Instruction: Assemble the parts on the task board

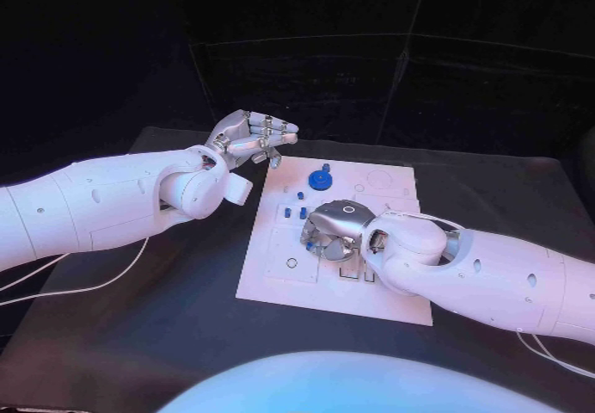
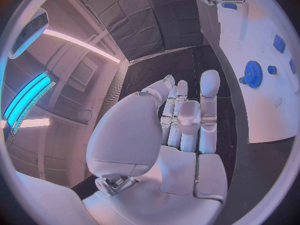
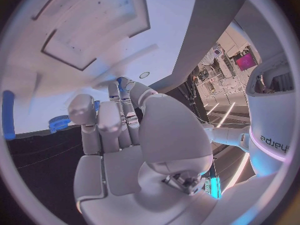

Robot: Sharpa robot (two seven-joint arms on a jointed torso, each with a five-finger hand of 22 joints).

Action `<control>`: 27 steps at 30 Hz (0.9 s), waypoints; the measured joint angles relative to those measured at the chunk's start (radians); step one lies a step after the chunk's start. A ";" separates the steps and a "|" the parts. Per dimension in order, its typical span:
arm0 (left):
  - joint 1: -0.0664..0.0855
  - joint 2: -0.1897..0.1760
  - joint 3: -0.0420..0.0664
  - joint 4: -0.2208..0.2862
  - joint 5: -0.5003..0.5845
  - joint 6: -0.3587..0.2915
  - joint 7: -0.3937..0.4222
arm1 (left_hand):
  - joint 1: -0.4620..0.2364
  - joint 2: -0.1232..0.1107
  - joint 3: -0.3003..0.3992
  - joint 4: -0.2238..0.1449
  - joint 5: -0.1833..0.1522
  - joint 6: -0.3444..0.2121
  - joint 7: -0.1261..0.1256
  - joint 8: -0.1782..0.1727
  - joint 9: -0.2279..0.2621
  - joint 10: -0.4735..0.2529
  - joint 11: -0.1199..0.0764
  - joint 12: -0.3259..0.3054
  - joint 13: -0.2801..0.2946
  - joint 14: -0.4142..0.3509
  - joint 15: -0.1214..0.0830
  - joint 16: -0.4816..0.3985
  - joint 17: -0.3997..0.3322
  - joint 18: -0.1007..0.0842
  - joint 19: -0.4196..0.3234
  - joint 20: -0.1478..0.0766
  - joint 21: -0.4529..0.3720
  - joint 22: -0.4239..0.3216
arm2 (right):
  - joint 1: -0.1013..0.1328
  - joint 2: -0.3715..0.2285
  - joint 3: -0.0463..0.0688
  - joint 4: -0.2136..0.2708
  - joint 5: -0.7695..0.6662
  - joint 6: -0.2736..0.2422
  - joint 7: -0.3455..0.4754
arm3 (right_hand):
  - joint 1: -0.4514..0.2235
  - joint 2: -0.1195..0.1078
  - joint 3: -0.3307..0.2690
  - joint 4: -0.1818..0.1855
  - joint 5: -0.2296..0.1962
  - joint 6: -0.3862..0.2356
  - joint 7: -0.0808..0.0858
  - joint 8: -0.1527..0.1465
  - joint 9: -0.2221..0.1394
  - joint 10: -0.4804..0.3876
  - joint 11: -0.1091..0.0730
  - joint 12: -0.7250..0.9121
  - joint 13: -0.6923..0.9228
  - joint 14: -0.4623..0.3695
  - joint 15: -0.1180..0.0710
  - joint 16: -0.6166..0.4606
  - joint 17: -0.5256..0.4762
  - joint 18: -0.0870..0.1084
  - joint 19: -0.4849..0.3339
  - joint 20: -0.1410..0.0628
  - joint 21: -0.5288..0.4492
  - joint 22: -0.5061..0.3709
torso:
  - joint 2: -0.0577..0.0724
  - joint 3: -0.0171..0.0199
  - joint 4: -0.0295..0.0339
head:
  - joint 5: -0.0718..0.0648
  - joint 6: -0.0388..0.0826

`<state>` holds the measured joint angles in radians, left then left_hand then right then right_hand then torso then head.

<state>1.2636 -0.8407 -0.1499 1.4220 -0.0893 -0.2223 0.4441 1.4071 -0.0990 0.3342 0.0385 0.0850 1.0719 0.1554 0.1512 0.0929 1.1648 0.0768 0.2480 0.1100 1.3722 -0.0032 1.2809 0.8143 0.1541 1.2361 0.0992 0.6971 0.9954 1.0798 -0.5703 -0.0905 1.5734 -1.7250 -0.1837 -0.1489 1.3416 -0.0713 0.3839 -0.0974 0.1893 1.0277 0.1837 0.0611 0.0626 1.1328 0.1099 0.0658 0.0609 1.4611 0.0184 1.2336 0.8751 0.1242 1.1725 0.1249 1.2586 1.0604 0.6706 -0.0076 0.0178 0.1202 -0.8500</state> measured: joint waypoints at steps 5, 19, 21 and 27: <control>0.000 0.000 0.000 -0.001 0.000 0.001 -0.001 | 0.000 0.000 0.000 0.000 0.000 0.000 0.000 0.000 0.000 0.000 0.000 0.000 0.000 0.000 0.000 0.000 0.000 0.000 0.000 0.000 0.000 0.000 | 0.000 0.001 0.000 -0.003 0.000 0.000 -0.002 | -0.017 -0.017 -0.016 0.016 -0.015 -0.049 0.006 0.000 0.000 -0.069 0.013 0.000 0.001 -0.010 0.010 -0.014 -0.028 0.000 -0.029 0.016 -0.028 -0.037 | 0.000 0.0000 0.0000 | 0.000 0.001; 0.000 0.000 0.000 -0.002 0.000 0.006 -0.007 | 0.000 0.000 0.004 -0.004 0.000 -0.004 -0.004 0.004 -0.001 0.000 0.000 0.000 0.000 0.000 0.000 -0.004 -0.002 0.000 0.000 0.000 -0.007 -0.002 | -0.001 -0.049 0.000 0.049 -0.001 -0.052 -0.012 | -0.013 -0.021 -0.024 0.024 0.001 -0.049 0.007 0.005 0.005 -0.088 0.019 0.020 0.004 -0.014 0.014 -0.014 -0.032 0.000 -0.036 0.016 -0.036 -0.050 | 0.000 0.0010 0.0000 | 0.000 0.006; 0.000 -0.001 0.000 -0.002 0.000 0.007 -0.008 | 0.000 0.000 0.004 -0.004 0.000 -0.004 -0.004 0.004 -0.001 0.000 0.000 0.000 0.000 0.000 0.000 -0.004 -0.002 0.000 0.000 0.000 -0.007 -0.002 | -0.001 -0.076 0.000 0.073 0.001 -0.065 -0.014 | -0.013 -0.021 -0.024 0.024 0.005 -0.047 0.008 0.005 0.005 -0.088 0.019 0.024 0.004 -0.014 0.014 -0.014 -0.032 0.000 -0.036 0.016 -0.036 -0.050 | -0.001 0.0010 -0.0006 | -0.002 0.008; 0.000 -0.004 0.000 -0.002 0.000 0.010 -0.010 | 0.000 0.000 0.004 -0.004 0.000 -0.004 -0.004 0.004 -0.001 0.000 0.000 0.000 0.001 0.000 0.000 -0.004 -0.001 0.000 0.000 0.000 -0.007 -0.002 | 0.021 -0.179 0.026 0.143 0.027 -0.083 -0.030 | -0.017 -0.025 -0.038 0.037 0.005 -0.047 0.008 0.005 0.006 -0.088 0.018 0.030 0.004 -0.014 0.014 -0.014 -0.032 0.000 -0.036 0.016 -0.036 -0.051 | -0.003 -0.0009 -0.0018 | -0.018 0.019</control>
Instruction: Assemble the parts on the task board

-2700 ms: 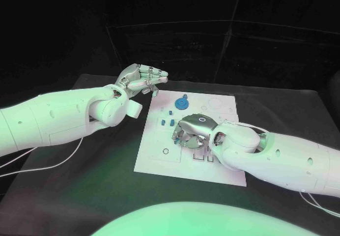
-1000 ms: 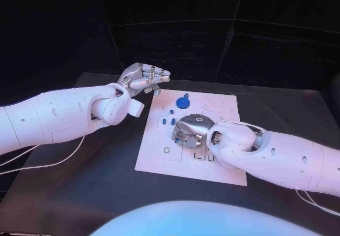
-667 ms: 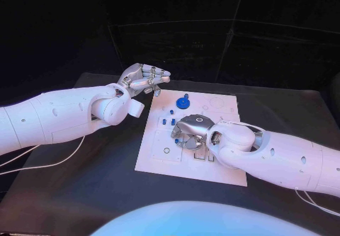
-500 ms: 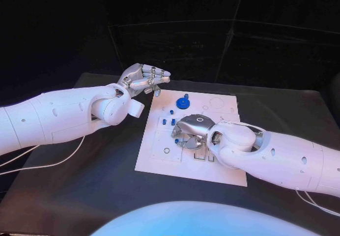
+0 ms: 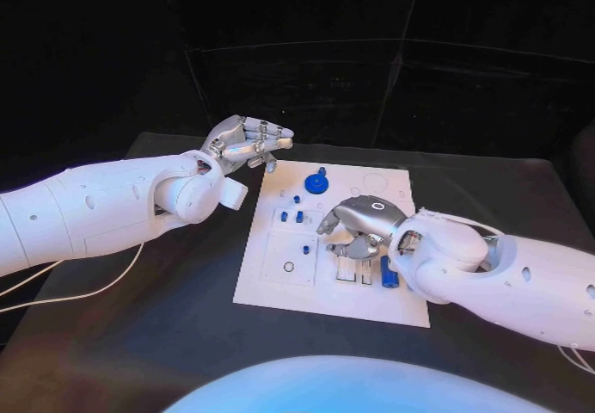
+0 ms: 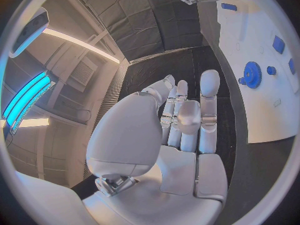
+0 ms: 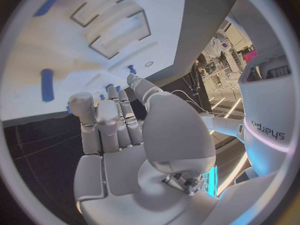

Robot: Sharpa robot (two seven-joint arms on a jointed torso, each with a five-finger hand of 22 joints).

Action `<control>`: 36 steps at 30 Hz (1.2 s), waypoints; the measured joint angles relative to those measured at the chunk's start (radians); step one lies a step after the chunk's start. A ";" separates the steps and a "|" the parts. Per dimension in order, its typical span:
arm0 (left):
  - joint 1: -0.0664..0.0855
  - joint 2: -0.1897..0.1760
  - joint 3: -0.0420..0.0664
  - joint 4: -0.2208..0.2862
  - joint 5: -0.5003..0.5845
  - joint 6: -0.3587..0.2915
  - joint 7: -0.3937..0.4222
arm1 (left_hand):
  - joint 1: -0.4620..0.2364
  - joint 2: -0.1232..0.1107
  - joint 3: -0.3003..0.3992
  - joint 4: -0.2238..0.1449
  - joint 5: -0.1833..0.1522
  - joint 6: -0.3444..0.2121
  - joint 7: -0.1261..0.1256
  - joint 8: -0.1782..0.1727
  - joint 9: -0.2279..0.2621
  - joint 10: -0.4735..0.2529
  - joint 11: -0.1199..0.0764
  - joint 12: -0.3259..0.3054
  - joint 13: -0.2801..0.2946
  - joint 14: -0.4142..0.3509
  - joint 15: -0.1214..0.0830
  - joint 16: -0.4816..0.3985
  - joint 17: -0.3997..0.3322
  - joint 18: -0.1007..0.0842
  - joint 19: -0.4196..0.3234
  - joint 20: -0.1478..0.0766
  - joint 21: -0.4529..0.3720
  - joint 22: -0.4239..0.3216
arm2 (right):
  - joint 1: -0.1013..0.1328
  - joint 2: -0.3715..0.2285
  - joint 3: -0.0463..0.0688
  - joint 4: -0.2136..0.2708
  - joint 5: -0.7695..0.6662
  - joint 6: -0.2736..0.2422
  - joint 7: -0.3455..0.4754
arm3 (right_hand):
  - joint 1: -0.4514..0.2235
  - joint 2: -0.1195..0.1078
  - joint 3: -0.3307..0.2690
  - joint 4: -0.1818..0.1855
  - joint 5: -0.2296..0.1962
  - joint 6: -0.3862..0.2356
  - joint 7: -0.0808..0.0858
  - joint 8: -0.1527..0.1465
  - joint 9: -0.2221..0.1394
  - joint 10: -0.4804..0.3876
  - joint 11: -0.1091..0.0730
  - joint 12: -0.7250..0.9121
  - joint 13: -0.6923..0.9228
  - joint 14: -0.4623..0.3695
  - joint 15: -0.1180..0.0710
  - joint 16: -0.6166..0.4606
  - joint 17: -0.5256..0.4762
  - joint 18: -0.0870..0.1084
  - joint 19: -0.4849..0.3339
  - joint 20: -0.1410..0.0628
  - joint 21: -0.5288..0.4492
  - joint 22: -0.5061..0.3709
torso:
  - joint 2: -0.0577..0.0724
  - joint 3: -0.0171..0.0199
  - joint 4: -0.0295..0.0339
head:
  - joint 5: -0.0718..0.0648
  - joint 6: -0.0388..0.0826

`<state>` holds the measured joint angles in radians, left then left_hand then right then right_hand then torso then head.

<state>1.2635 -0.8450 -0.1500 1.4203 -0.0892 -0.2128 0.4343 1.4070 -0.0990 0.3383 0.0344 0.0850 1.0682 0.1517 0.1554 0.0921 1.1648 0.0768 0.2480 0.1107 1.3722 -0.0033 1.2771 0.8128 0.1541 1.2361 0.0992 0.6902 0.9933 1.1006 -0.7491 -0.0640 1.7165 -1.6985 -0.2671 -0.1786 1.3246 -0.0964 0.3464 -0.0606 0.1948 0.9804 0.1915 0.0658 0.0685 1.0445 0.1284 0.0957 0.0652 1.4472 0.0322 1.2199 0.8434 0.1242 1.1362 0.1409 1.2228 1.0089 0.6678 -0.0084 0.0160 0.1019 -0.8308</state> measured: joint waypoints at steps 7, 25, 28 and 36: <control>0.000 0.000 0.000 0.002 0.000 0.004 -0.002 | 0.000 0.000 0.000 0.000 0.000 0.000 0.000 0.000 0.000 0.000 0.000 0.004 0.000 0.000 0.000 0.000 0.000 0.000 0.000 0.000 0.000 0.000 | 0.058 -0.067 0.015 -0.004 0.052 0.010 -0.026 | 0.004 -0.019 -0.030 -0.001 0.006 -0.006 -0.014 0.000 -0.001 -0.038 -0.008 0.004 0.000 0.000 0.000 0.000 -0.010 0.000 -0.009 -0.001 -0.017 -0.020 | -0.001 -0.0005 -0.0009 | -0.013 0.012; 0.000 0.002 0.000 0.002 0.000 0.009 -0.006 | 0.004 0.004 0.003 -0.003 0.000 0.000 0.000 0.000 0.000 0.000 0.000 0.004 0.000 0.000 0.000 0.000 0.000 0.000 0.000 0.000 0.000 0.000 | 0.071 -0.091 0.016 -0.027 0.105 0.129 -0.066 | 0.014 -0.028 -0.074 0.005 0.010 -0.021 -0.021 0.000 -0.001 -0.062 -0.009 0.024 0.000 0.000 0.000 0.000 -0.025 0.000 -0.020 -0.005 -0.030 -0.040 | 0.001 -0.0005 0.0005 | -0.022 0.017; 0.000 0.002 0.000 0.002 0.000 0.009 -0.006 | 0.004 0.004 0.003 -0.003 0.000 0.000 0.000 0.000 0.000 0.000 0.000 0.004 0.000 0.000 0.000 0.000 0.000 0.000 0.000 0.000 0.000 0.000 | 0.071 -0.085 0.016 -0.034 0.105 0.148 -0.072 | 0.021 -0.021 -0.077 0.008 0.010 -0.021 -0.021 0.000 -0.001 -0.062 -0.009 0.031 0.001 0.000 0.000 0.000 -0.027 0.000 -0.020 -0.005 -0.035 -0.041 | 0.001 -0.0005 0.0009 | -0.022 0.016; 0.000 0.003 0.000 0.001 0.000 0.010 -0.006 | 0.004 0.004 0.003 -0.003 0.000 0.000 0.000 0.000 0.000 0.000 0.000 0.004 0.001 0.000 0.000 0.000 0.000 0.000 0.000 0.000 0.000 0.000 | 0.071 -0.065 0.015 -0.057 0.099 0.176 -0.085 | 0.042 0.000 -0.079 0.010 0.014 -0.021 -0.021 0.000 -0.001 -0.062 -0.009 0.050 0.001 0.000 0.000 0.000 -0.028 0.000 -0.019 -0.005 -0.035 -0.042 | 0.001 0.0000 0.0010 | -0.023 0.018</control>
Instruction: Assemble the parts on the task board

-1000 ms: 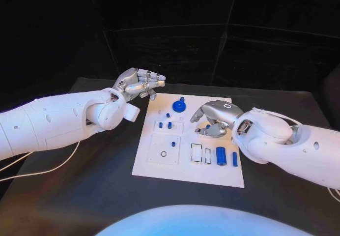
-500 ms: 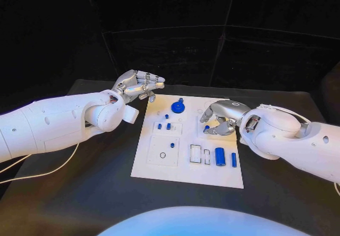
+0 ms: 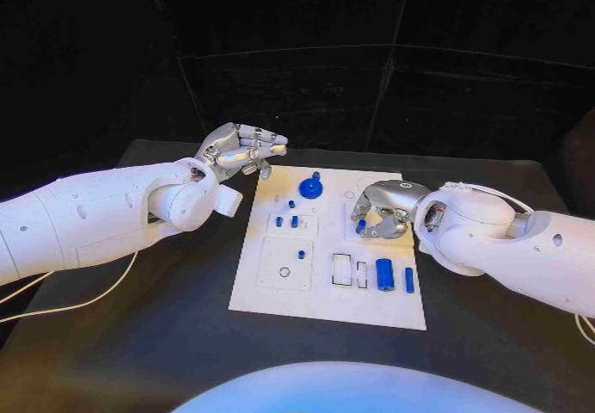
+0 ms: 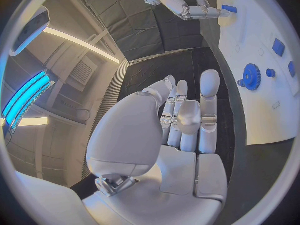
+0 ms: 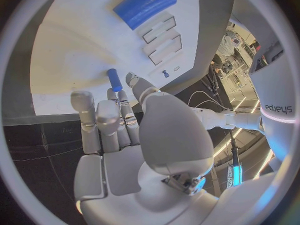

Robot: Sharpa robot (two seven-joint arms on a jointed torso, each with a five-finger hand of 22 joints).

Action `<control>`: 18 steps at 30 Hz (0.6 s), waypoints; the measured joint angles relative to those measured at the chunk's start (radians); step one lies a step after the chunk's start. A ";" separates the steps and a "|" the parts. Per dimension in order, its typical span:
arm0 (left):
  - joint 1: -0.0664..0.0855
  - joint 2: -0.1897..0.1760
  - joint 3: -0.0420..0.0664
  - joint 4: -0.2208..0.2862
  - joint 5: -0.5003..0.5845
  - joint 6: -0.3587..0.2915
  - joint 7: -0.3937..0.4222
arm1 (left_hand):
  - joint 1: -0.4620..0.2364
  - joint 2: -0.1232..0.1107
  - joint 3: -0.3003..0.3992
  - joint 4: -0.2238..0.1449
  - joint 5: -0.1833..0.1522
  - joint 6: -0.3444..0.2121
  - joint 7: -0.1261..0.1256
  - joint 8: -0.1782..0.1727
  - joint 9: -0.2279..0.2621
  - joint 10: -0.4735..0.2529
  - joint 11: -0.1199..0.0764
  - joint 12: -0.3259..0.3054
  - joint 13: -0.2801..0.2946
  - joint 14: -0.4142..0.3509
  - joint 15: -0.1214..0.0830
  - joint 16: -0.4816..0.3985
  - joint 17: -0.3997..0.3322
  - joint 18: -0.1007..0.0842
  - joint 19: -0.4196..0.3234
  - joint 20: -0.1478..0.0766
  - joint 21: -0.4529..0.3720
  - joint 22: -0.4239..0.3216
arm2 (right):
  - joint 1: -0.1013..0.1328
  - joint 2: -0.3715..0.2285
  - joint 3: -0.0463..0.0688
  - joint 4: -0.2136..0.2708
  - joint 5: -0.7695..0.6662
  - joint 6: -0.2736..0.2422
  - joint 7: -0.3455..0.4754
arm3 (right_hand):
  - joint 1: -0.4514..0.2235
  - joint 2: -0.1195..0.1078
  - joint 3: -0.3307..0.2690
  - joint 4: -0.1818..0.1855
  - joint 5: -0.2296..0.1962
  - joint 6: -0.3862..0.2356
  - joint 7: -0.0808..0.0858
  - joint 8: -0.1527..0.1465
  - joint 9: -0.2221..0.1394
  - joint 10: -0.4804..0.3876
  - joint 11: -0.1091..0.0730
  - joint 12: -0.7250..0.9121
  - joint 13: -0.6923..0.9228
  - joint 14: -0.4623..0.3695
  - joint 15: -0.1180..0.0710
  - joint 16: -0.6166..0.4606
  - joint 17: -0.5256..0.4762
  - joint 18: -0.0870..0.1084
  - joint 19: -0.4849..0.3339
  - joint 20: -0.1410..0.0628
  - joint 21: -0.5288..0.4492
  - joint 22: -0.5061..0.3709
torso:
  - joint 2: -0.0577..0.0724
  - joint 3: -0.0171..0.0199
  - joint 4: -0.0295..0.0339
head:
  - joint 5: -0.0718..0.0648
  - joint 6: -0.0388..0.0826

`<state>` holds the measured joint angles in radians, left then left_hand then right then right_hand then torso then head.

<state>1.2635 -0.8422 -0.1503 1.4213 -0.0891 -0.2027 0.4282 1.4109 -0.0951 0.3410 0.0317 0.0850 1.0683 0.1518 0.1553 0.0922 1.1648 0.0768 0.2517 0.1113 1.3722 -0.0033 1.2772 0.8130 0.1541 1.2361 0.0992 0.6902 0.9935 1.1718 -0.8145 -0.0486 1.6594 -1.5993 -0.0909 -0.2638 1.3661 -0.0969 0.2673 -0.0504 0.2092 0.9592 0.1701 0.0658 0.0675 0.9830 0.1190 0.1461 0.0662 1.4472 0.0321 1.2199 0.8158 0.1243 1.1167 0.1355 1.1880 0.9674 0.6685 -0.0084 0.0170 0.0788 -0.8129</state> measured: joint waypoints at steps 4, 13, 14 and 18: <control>0.000 0.000 0.000 -0.001 0.000 0.000 0.000 | 0.000 0.000 0.000 0.000 0.000 0.000 0.000 0.000 0.000 0.000 0.000 0.000 0.000 0.000 0.000 0.000 0.000 0.000 0.000 0.000 0.000 0.000 | 0.000 0.008 0.000 -0.012 -0.004 0.008 -0.004 | 0.007 0.007 0.000 0.000 0.000 0.003 -0.001 0.000 0.001 0.003 -0.003 0.008 0.000 0.000 0.000 0.000 0.000 0.000 0.000 0.000 0.000 0.000 | 0.000 0.0001 0.0000 | -0.001 0.000; 0.000 0.001 0.000 -0.002 0.000 0.002 -0.001 | 0.000 0.000 0.000 0.000 0.000 0.000 0.000 0.000 0.000 0.000 0.000 0.000 0.000 0.000 0.000 0.000 0.000 0.000 0.000 0.000 0.000 0.000 | 0.000 0.017 0.000 -0.029 -0.016 0.016 -0.009 | 0.032 0.032 0.018 0.004 -0.010 0.027 0.002 0.003 0.002 0.036 -0.005 0.029 0.000 0.001 -0.001 0.001 0.007 0.000 0.030 -0.004 0.021 0.033 | 0.000 0.0005 -0.0003 | -0.001 -0.002; 0.000 0.001 0.000 -0.002 0.000 0.002 -0.001 | 0.000 0.000 0.000 0.000 0.000 0.000 0.000 0.000 0.000 0.000 0.000 0.000 0.000 0.000 0.000 0.000 0.000 0.000 0.000 0.000 0.000 0.000 | 0.000 0.017 0.000 -0.030 -0.018 0.016 -0.010 | 0.033 0.033 0.025 0.003 -0.015 0.031 -0.001 0.004 0.002 0.045 -0.008 0.033 0.000 0.005 -0.005 0.006 0.015 0.000 0.039 -0.004 0.028 0.042 | 0.000 0.0005 -0.0004 | -0.001 -0.002; 0.000 0.001 0.000 -0.002 0.000 0.003 -0.002 | 0.000 0.000 0.000 0.000 0.000 0.000 0.000 0.000 0.000 0.000 0.000 0.000 0.000 0.000 0.000 0.000 0.000 0.000 0.000 0.000 0.000 0.000 | 0.000 0.018 0.000 -0.033 -0.025 0.016 -0.012 | 0.039 0.039 0.047 0.002 -0.025 0.039 -0.001 0.004 0.002 0.072 -0.017 0.043 -0.001 0.009 -0.009 0.020 0.039 0.000 0.058 -0.007 0.046 0.068 | 0.000 0.0005 -0.0007 | -0.002 -0.002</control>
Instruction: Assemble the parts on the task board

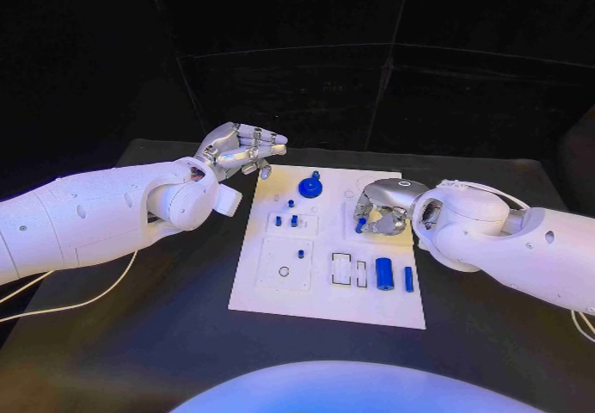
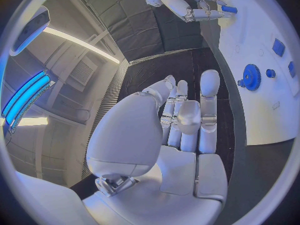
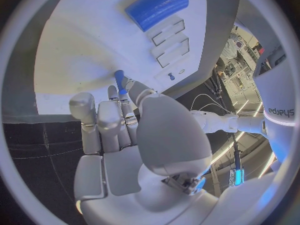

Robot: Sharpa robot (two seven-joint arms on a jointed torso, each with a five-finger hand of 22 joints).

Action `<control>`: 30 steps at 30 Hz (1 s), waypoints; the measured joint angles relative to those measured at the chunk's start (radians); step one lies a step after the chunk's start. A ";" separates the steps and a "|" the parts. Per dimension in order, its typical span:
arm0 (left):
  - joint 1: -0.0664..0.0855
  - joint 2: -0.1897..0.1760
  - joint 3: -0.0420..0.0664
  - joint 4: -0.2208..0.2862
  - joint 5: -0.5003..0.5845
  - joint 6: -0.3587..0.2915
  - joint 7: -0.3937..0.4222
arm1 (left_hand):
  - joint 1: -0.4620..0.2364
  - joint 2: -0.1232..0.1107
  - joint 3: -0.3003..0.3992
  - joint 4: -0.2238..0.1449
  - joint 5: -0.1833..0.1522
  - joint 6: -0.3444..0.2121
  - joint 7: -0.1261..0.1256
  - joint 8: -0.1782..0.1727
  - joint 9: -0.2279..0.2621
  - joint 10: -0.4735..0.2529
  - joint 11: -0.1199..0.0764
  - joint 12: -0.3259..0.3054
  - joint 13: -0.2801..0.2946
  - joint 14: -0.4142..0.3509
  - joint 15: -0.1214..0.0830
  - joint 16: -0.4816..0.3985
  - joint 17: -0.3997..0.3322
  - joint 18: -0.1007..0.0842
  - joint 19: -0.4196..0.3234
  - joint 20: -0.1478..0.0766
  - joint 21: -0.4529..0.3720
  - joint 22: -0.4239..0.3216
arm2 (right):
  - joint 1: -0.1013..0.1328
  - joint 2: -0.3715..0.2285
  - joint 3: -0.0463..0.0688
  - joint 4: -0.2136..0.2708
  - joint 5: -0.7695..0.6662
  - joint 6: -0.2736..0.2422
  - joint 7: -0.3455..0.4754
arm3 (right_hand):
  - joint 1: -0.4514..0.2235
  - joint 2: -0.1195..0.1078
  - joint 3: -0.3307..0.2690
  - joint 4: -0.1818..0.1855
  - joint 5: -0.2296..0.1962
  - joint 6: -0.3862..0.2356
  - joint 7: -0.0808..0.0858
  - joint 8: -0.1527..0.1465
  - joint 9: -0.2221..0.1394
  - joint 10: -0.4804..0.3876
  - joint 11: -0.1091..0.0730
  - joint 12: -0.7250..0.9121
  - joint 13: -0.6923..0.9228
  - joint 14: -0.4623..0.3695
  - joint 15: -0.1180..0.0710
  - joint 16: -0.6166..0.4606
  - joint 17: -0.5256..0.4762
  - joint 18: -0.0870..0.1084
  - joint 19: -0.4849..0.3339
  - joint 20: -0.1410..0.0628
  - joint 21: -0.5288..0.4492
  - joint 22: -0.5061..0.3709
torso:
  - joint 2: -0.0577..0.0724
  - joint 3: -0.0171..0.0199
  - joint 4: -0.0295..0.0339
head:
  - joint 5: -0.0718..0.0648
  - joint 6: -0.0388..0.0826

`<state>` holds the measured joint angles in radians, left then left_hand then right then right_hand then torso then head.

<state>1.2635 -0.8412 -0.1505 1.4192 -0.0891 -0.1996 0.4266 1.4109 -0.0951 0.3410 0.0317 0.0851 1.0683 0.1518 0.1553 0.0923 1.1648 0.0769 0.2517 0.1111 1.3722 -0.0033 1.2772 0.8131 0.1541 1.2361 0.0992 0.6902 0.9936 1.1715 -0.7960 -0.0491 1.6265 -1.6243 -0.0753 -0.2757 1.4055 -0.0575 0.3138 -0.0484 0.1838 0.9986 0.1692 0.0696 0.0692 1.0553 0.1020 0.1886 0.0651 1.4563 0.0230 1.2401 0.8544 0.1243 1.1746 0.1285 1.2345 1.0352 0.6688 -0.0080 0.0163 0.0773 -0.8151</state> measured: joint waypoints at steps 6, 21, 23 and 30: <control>0.000 0.000 0.000 0.000 0.000 0.001 0.000 | 0.000 0.000 0.000 0.000 0.000 0.000 0.000 0.000 0.000 0.000 0.000 0.000 0.000 0.000 0.000 0.000 0.000 0.000 0.000 0.000 0.000 0.000 | 0.000 0.004 0.000 -0.002 -0.010 0.000 -0.002 | 0.000 0.000 0.021 0.004 0.000 0.015 -0.003 0.000 0.000 0.037 -0.005 0.009 0.000 0.004 -0.004 0.006 0.012 0.000 0.014 -0.007 0.017 0.022 | 0.000 -0.0004 0.0000 | -0.001 0.001; 0.000 0.000 0.000 0.000 0.000 0.003 -0.001 | 0.000 0.000 0.000 0.000 0.000 0.000 0.000 0.000 0.000 0.000 0.000 0.000 0.000 0.000 0.000 0.000 0.000 0.000 0.000 0.000 0.000 0.000 | -0.001 0.007 -0.001 -0.001 -0.019 -0.021 -0.001 | 0.000 0.000 0.050 0.017 -0.012 0.087 -0.019 0.022 0.008 0.119 -0.027 0.020 0.004 0.007 -0.022 0.017 0.013 -0.016 0.077 -0.020 0.074 0.107 | -0.001 -0.0010 0.0000 | -0.006 0.004; 0.000 0.000 0.000 0.000 0.000 0.003 -0.001 | 0.000 0.000 0.000 0.000 0.000 0.000 0.000 0.000 0.000 0.000 0.000 0.000 0.000 0.000 0.000 0.000 0.000 0.000 0.000 0.000 0.000 0.000 | -0.001 0.001 -0.001 0.003 -0.019 -0.027 -0.001 | 0.000 0.000 0.050 0.017 -0.012 0.087 -0.019 0.022 0.008 0.119 -0.027 0.020 0.004 0.007 -0.022 0.017 0.012 -0.016 0.077 -0.020 0.074 0.107 | -0.001 -0.0010 0.0000 | -0.006 0.003; 0.000 -0.001 0.000 -0.002 0.000 0.003 -0.001 | 0.000 0.000 0.000 0.000 0.000 0.000 0.000 0.000 0.000 0.000 0.000 0.000 0.000 0.000 0.000 0.000 0.000 0.000 0.000 0.000 0.000 0.000 | -0.001 -0.026 0.000 0.038 -0.019 -0.050 -0.001 | 0.000 0.000 0.050 0.017 -0.012 0.087 -0.019 0.022 0.009 0.122 -0.031 0.020 0.004 0.007 -0.022 0.017 0.011 -0.016 0.079 -0.022 0.075 0.108 | -0.002 -0.0010 -0.0008 | -0.007 0.005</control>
<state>1.2634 -0.8425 -0.1509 1.4176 -0.0891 -0.1963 0.4252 1.4109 -0.0951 0.3410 0.0317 0.0850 1.0683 0.1518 0.1553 0.0924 1.1648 0.0768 0.2517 0.1109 1.3722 -0.0033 1.2772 0.8131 0.1541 1.2361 0.0992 0.6903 0.9936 1.1705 -0.8224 -0.0491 1.6649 -1.6432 -0.1252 -0.2763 1.4054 -0.0576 0.3642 -0.0309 0.1722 1.0857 0.1499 0.0920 0.0777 1.1775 0.0715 0.2089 0.0687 1.4633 0.0013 1.2567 0.8651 0.1083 1.2536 0.1068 1.3091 1.1431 0.6671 -0.0089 0.0155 0.0708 -0.8103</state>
